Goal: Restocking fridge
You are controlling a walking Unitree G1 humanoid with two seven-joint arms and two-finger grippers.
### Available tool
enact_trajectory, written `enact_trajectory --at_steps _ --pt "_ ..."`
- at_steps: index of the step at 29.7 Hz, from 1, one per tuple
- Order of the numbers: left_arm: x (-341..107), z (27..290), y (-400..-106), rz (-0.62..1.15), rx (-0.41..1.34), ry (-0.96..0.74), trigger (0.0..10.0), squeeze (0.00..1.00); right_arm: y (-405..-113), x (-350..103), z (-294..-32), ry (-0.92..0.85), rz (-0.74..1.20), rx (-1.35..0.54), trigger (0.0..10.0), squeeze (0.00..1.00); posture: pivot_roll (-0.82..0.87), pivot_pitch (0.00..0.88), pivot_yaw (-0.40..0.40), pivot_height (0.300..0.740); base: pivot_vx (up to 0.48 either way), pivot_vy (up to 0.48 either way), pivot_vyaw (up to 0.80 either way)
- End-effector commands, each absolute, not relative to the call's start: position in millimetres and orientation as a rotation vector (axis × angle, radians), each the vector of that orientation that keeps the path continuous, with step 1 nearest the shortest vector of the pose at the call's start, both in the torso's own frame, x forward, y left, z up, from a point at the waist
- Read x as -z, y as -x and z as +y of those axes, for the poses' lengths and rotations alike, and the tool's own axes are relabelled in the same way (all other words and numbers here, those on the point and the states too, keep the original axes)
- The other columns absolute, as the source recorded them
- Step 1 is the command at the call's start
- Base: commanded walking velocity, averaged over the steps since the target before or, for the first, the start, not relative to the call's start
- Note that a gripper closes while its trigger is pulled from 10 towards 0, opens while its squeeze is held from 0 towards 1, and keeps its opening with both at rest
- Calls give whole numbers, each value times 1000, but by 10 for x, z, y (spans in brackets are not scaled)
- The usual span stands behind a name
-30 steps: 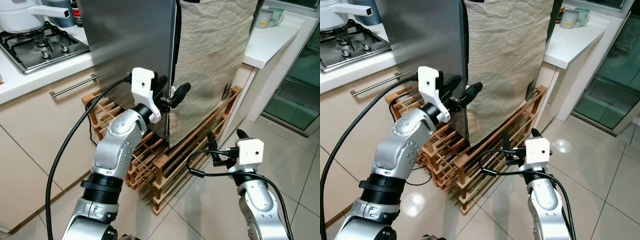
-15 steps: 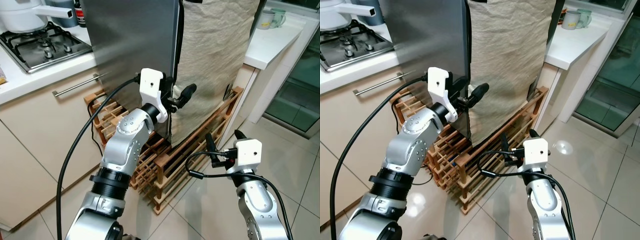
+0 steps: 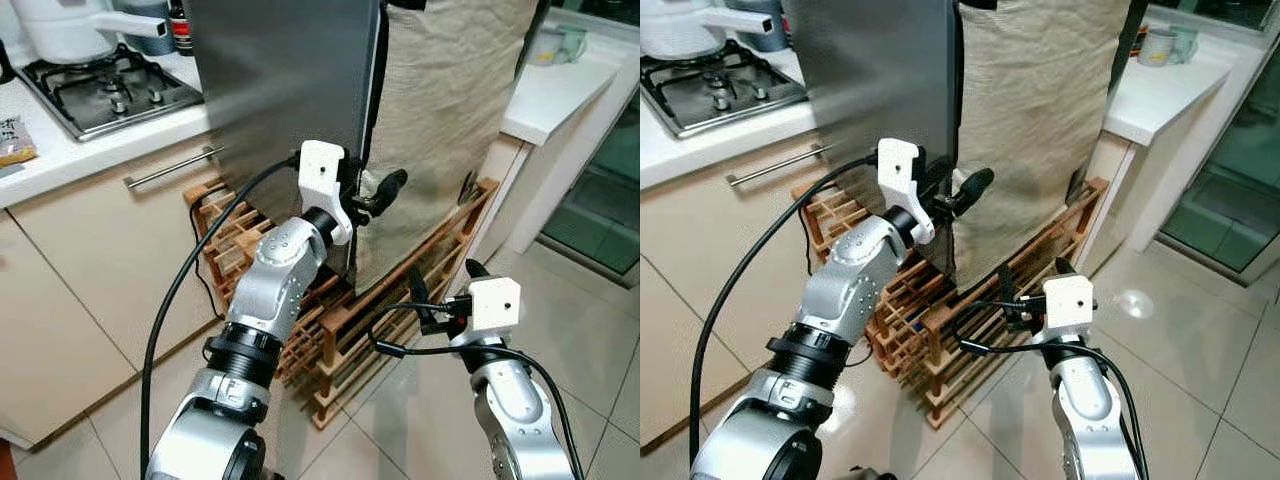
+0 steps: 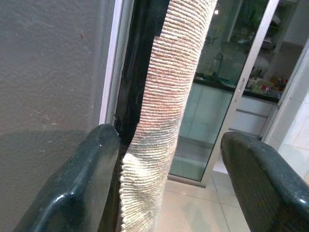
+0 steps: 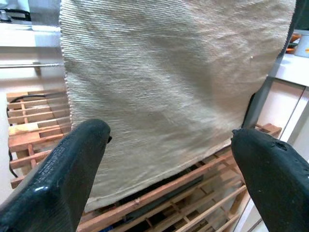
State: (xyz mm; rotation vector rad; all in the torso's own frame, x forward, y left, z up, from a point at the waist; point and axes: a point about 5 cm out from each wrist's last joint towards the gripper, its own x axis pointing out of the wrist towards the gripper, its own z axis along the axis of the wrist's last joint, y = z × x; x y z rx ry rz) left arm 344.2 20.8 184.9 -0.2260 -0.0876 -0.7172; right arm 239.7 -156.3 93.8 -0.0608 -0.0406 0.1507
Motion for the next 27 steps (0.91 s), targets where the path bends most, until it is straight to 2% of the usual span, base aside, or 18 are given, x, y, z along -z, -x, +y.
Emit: enact_trajectory --at_steps 1,4,7,11,12,14,15,23,27 --pt "-1844 -113 -3375 -58 837 184 10000 0 -2418 -992 -1549 61 -57 -159 10000 271 -206 0 37 740 0 0 0" --pt "-1852 -183 -3368 -70 853 146 10000 0 -2425 -998 -1546 63 -59 -160 10000 271 -213 0 42 740 0 0 0" --pt "-1795 -93 -3434 -43 775 117 10000 0 -2421 -1000 -1552 66 -60 -156 10000 271 -218 0 46 740 0 0 0" --pt "-1719 139 -3564 4 586 177 10000 0 -2405 -985 -1561 67 -54 -149 10000 271 -214 0 44 740 0 0 0" --pt "-1719 139 -3564 4 586 177 10000 0 -2405 -985 -1561 67 -54 -149 10000 271 -214 0 44 740 0 0 0" --pt "-1670 251 -3620 52 463 276 10000 0 -2403 -975 -1558 68 -51 -151 10000 271 -210 0 43 740 0 0 0" --pt "-1667 260 -3618 54 455 295 10000 0 -2405 -974 -1558 68 -50 -152 10000 267 -208 0 43 740 0 0 0" --pt "-1846 -101 -3379 -77 717 228 10000 0 -2430 -971 -1547 69 -51 -161 10000 271 -203 0 40 740 0 0 0" --pt "-1905 -189 -3349 -103 769 237 10000 0 -2433 -969 -1548 69 -52 -162 10000 271 -205 0 42 740 0 0 0"
